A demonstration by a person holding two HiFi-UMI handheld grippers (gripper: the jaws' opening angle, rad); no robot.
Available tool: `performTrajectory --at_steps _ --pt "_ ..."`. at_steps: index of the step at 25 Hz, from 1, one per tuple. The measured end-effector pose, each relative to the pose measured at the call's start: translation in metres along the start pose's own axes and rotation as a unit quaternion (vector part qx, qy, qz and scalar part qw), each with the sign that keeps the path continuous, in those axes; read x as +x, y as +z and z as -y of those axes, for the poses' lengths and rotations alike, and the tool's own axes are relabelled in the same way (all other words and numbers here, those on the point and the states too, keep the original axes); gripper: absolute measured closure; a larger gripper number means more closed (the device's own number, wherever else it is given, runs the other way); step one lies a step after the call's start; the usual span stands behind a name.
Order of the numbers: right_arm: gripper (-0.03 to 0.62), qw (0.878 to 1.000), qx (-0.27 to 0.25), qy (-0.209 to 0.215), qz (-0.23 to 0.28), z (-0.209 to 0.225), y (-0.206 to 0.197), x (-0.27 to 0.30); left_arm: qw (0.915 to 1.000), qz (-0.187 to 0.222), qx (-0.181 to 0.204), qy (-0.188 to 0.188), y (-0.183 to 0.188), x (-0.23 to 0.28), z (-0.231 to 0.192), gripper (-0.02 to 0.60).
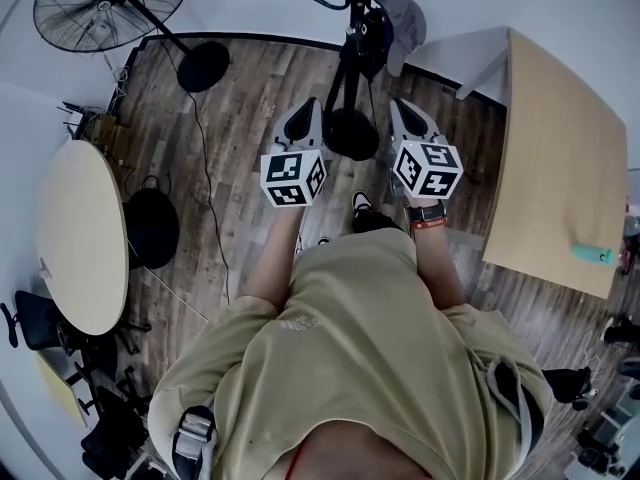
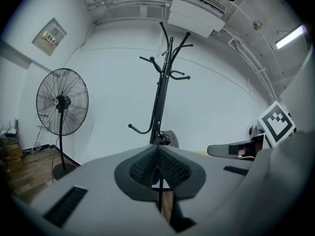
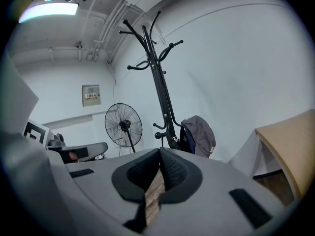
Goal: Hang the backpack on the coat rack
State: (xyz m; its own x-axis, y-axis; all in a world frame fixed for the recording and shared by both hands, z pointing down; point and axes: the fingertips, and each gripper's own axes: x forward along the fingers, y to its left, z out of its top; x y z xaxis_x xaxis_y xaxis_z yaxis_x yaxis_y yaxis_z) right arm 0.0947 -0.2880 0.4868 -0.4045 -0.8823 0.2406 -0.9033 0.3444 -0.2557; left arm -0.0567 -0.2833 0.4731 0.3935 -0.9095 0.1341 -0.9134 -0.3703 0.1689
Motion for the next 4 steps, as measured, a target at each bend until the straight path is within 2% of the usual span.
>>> performTrajectory --at_steps 4 --pt "0.579 1.000 0.002 0.007 -0.022 0.021 -0.013 0.026 0.9993 -0.034 -0.003 0.011 -0.030 0.034 -0.008 0.557"
